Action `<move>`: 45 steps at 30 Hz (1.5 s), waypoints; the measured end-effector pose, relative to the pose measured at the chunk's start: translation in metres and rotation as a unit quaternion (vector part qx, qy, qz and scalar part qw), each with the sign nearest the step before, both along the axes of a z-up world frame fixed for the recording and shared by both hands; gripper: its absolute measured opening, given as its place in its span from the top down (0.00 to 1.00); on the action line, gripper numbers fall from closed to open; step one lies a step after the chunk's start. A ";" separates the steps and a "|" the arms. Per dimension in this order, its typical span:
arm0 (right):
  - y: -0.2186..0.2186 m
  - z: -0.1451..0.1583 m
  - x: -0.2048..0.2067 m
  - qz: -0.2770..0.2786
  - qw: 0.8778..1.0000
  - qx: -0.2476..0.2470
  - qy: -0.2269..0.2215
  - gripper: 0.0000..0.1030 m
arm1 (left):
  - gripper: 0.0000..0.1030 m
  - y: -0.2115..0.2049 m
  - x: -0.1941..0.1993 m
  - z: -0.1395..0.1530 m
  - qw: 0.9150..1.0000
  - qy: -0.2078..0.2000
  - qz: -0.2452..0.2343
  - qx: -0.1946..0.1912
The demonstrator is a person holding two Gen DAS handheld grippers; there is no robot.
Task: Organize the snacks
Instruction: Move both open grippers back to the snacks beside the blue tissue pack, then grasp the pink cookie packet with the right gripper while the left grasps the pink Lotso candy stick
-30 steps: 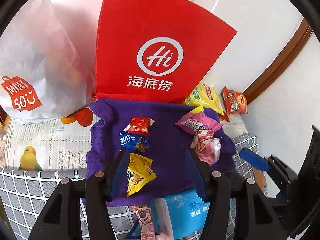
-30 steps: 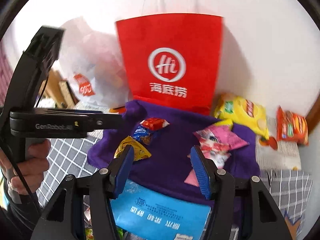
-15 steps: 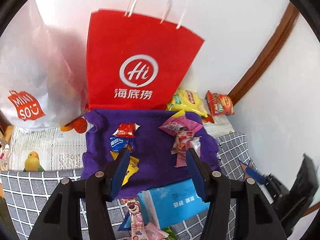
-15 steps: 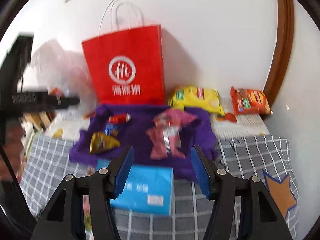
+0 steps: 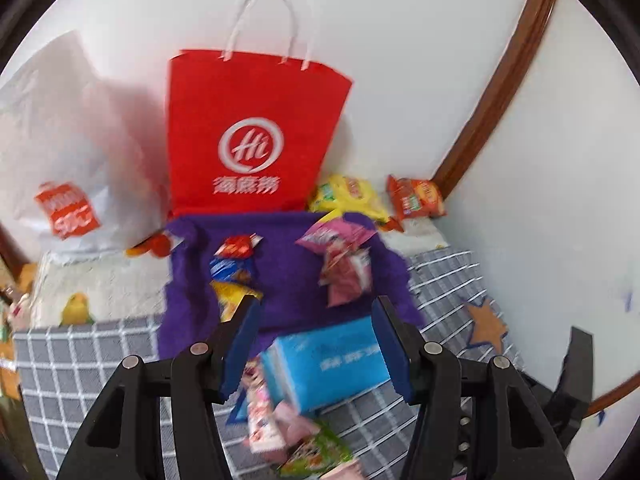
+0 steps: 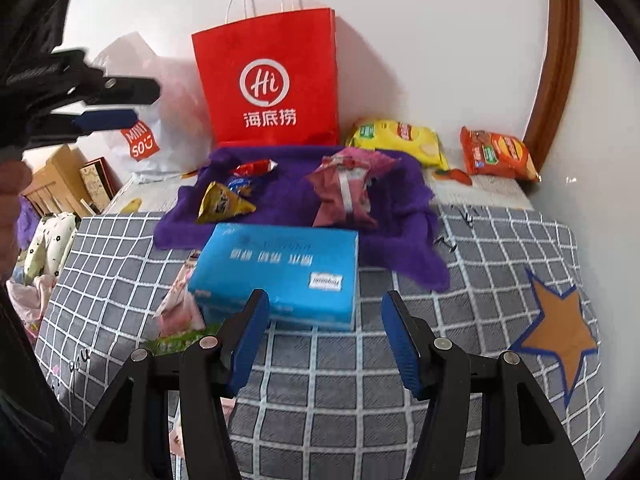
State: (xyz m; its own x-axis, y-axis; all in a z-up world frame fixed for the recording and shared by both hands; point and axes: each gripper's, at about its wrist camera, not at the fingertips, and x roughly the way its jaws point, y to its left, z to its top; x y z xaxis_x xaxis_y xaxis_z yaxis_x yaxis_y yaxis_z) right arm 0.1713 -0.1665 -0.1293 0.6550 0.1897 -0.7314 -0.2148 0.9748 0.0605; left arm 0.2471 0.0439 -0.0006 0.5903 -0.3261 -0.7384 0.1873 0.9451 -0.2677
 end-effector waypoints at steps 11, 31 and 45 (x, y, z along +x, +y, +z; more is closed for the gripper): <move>0.019 -0.018 -0.035 0.031 0.999 0.017 0.017 0.43 | 0.46 0.030 -0.043 -0.073 0.998 0.059 0.030 0.005; 0.076 -0.078 -0.064 0.096 0.989 0.041 0.109 0.43 | 0.46 0.060 -0.083 -0.121 0.994 0.092 0.054 -0.004; 0.082 -0.097 -0.070 0.098 0.990 0.003 0.098 0.59 | 0.46 0.038 -0.078 -0.128 0.995 0.094 0.029 -0.019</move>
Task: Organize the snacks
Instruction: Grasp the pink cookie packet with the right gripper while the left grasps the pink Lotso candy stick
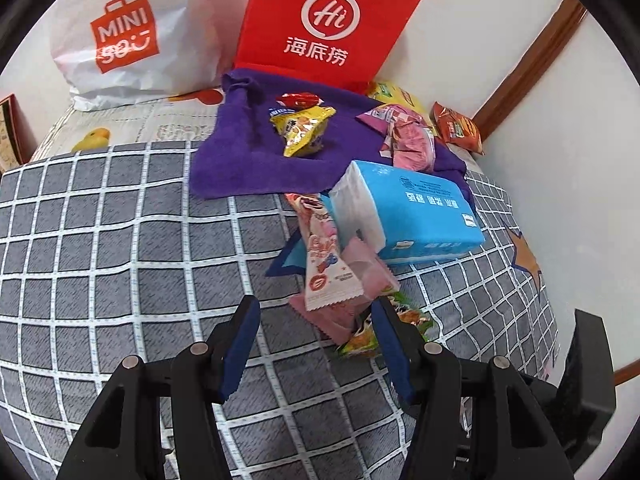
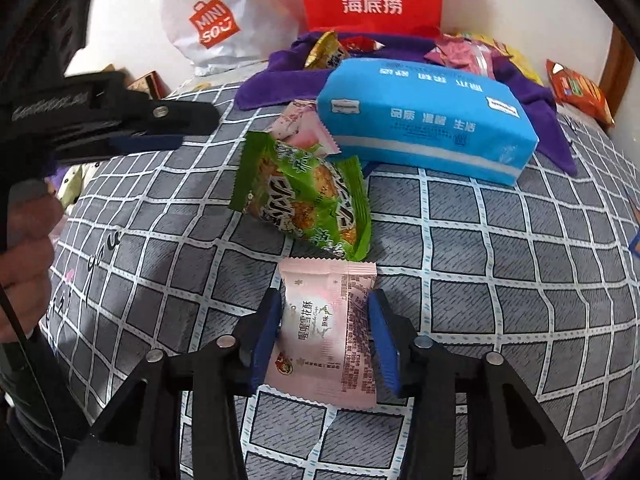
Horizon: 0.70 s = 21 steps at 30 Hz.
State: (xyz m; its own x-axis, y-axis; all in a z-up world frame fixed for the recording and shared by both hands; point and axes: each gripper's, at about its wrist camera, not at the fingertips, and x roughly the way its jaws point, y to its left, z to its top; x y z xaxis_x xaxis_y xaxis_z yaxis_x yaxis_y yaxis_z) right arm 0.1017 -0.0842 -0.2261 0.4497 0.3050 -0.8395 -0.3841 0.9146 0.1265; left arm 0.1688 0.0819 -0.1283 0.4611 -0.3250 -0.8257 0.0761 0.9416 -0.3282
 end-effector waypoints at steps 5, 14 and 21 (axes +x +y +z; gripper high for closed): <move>-0.013 0.010 -0.006 0.016 1.000 0.014 -0.012 0.63 | 0.46 -0.005 0.014 -0.006 1.000 0.011 0.013 0.006; -0.051 0.027 0.006 0.006 0.999 0.023 -0.043 0.63 | 0.46 -0.010 0.054 -0.021 0.997 0.017 0.057 0.040; -0.091 0.024 0.033 -0.038 0.998 0.007 -0.056 0.63 | 0.49 -0.005 0.077 -0.043 0.997 0.027 0.072 0.032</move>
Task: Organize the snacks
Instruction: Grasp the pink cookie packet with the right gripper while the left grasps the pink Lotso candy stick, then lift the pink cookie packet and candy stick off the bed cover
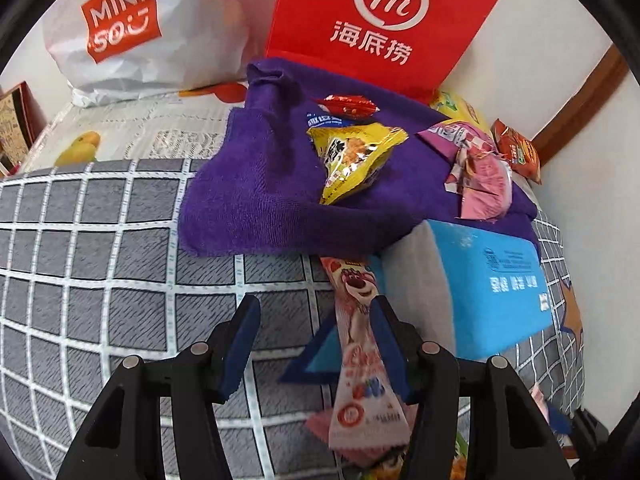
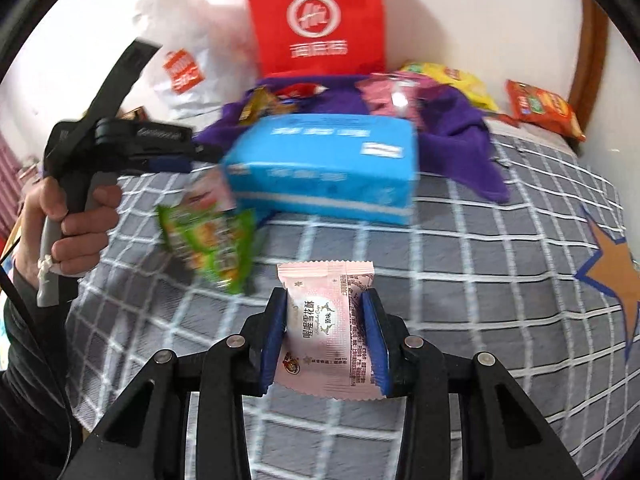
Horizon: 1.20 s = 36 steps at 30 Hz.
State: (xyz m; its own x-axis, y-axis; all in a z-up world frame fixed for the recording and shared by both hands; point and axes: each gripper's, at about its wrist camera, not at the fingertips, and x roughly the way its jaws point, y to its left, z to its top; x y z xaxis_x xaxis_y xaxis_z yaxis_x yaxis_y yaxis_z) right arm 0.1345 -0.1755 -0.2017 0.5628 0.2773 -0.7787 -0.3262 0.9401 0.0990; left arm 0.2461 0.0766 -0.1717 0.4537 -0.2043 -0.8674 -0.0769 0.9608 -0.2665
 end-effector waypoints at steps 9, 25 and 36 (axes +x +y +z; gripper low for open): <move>-0.021 -0.014 0.044 -0.057 0.998 0.006 -0.002 0.63 | 0.59 -0.006 -0.001 -0.005 1.000 -0.022 -0.019 -0.008; -0.021 -0.031 0.052 -0.071 0.997 0.007 0.008 0.62 | 0.89 0.029 -0.008 0.006 0.998 -0.035 0.004 -0.054; -0.024 -0.033 0.052 -0.068 0.997 0.017 0.006 0.60 | 0.64 -0.016 -0.001 -0.006 0.997 -0.021 -0.065 -0.036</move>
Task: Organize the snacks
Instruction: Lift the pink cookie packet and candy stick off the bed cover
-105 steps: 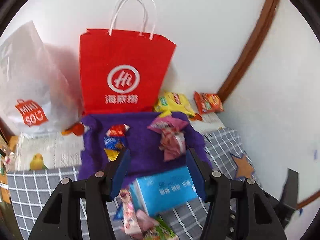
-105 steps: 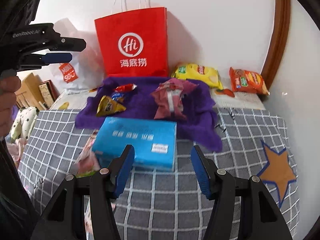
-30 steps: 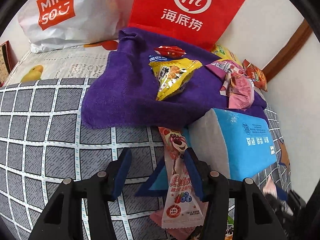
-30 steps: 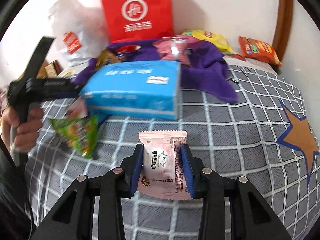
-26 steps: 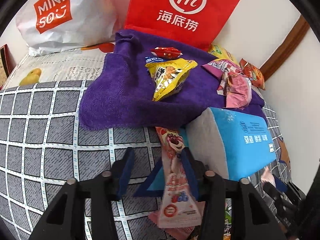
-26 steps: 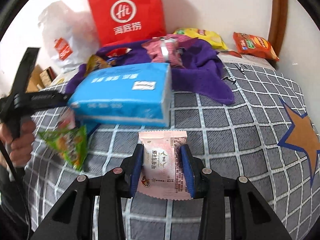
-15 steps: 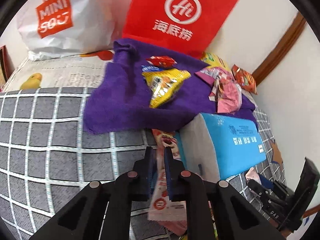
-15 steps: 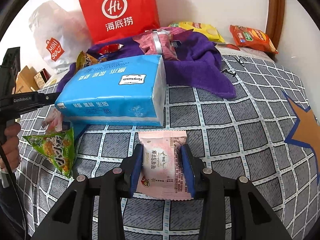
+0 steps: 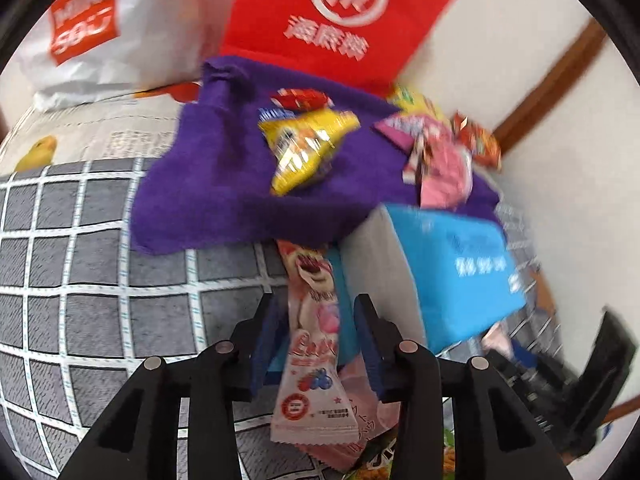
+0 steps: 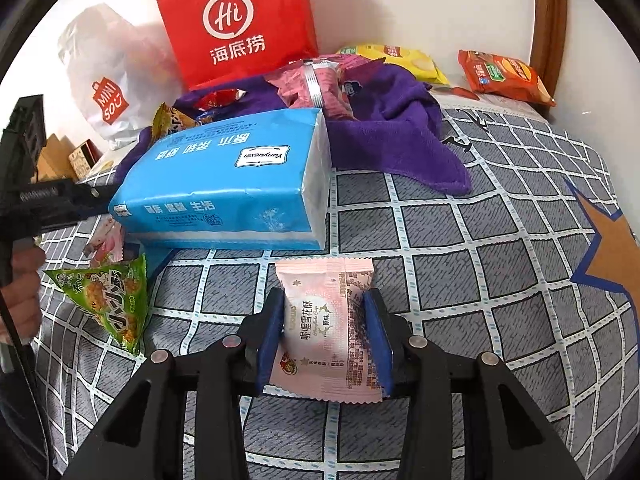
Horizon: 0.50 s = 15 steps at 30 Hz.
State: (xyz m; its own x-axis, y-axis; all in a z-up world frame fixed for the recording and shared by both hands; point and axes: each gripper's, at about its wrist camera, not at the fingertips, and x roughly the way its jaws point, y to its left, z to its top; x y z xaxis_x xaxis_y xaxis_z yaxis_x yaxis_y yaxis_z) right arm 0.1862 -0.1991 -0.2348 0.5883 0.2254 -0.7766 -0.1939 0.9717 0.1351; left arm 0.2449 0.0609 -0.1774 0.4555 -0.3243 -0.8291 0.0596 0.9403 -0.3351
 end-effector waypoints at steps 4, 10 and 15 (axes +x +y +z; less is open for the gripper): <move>-0.001 -0.001 0.000 0.000 1.000 0.005 -0.001 0.60 | 0.64 -0.009 0.000 -0.005 1.000 -0.001 -0.009 0.025; 0.000 0.000 0.000 0.003 1.000 0.003 -0.002 0.60 | 0.84 -0.014 -0.004 -0.001 0.998 -0.016 -0.023 0.059; -0.007 0.004 0.000 0.005 1.000 0.014 0.005 0.60 | 0.84 0.005 -0.021 0.014 0.996 0.004 0.008 0.088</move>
State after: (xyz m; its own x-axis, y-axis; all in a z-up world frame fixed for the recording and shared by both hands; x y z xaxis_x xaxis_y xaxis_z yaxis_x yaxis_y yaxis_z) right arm 0.1858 -0.2057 -0.2313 0.5773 0.2535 -0.7762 -0.2024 0.9653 0.1647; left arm 0.2236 0.0655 -0.1637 0.4524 -0.1671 -0.8760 0.0426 0.9852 -0.1659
